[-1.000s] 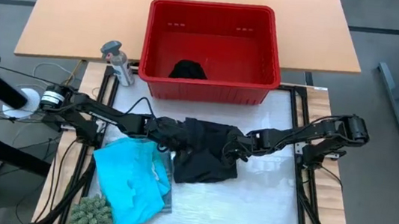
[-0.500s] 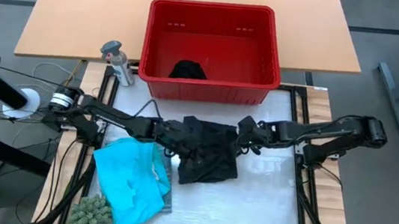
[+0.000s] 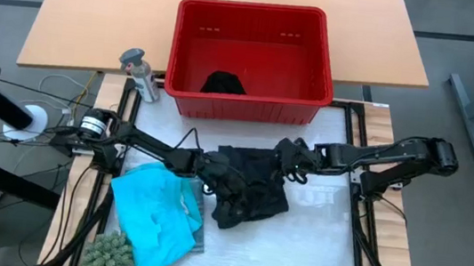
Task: Fold Laundry from Bin
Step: Fold the black shorts from the red organizer bin
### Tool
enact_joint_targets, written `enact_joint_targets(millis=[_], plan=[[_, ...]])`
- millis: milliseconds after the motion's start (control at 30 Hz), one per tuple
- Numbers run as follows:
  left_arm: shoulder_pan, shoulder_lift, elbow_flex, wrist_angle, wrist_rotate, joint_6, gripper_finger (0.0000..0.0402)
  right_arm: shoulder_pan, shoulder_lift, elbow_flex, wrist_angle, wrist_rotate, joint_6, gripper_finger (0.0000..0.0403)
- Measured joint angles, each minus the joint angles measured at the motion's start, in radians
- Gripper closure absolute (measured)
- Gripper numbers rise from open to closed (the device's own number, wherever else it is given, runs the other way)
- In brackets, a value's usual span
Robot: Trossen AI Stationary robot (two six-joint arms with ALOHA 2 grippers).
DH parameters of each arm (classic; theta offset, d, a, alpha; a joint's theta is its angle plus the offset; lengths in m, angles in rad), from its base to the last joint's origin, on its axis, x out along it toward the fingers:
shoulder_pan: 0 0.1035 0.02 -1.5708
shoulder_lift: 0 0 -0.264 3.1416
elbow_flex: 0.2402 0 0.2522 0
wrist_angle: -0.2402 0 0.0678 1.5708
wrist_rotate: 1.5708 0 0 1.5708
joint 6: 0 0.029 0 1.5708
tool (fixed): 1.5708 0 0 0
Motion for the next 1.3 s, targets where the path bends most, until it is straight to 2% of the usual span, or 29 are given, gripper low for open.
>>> enact_joint_targets(millis=[133, 267, 500, 600, 733, 833, 933, 1033, 1100, 1300], plan=[[0.002, 0.0, 0.0, -0.02, 0.002, 0.012, 0.0308, 0.017, 0.001, 0.0, 0.096, -0.125, -0.268, 0.0361], [0.002, 0.0, 0.0, -0.048, 0.001, 0.038, 0.0276, 0.024, 0.001, 0.001, 0.152, -0.211, -0.376, 0.034], [-0.001, -0.001, 0.0, -0.047, 0.009, 0.057, 0.0225, 0.024, 0.073, 0.001, 0.179, -0.224, -0.407, 0.0245], [0.002, -0.001, 0.0, -0.049, 0.011, 0.006, 0.0208, 0.024, 0.117, 0.0, 0.208, -0.224, -0.399, 0.021], [0.028, -0.015, 0.015, -0.027, 0.124, -0.09, 0.0204, 0.026, 0.147, 0.0, 0.239, -0.223, -0.422, 0.0195], [0.033, -0.089, 0.027, -0.041, 0.127, -0.09, 0.0208, 0.027, 0.148, 0.0, 0.247, -0.223, -0.467, 0.0194], [0.015, -0.179, 0.03, -0.222, 0.033, 0.02, 0.0214, 0.025, 0.148, 0.0, 0.273, -0.221, -0.511, 0.0194], [-0.037, -0.243, 0.023, -0.449, -0.253, 0.178, 0.022, 0.016, 0.163, 0.0, 0.328, -0.22, -0.53, 0.0194], [-0.073, -0.263, -0.004, -0.482, -0.409, 0.211, 0.0222, 0.013, 0.186, 0.002, 0.368, -0.221, -0.542, 0.0194], [-0.112, -0.288, -0.094, -0.425, -0.534, 0.109, 0.0223, 0.034, 0.301, 0.06, 0.406, -0.221, -0.575, 0.0194]])
